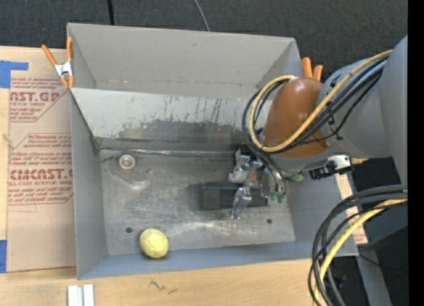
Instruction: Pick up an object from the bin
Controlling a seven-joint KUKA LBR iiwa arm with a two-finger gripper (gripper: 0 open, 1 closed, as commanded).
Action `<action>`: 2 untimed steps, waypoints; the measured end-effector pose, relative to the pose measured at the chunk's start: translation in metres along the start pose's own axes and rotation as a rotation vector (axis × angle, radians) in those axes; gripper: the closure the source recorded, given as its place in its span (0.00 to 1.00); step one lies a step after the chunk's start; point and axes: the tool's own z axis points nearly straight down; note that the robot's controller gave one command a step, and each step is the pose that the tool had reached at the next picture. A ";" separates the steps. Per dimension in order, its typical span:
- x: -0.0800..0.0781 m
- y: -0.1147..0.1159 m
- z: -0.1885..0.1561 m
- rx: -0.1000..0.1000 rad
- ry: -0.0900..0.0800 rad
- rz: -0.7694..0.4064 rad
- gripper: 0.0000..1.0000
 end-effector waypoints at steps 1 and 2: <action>0.000 0.000 0.000 0.000 0.000 0.000 1.00; 0.000 0.000 0.000 0.000 0.000 0.000 1.00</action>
Offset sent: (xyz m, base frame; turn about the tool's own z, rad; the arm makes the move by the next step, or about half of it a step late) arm 0.0000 0.0000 0.0000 0.0000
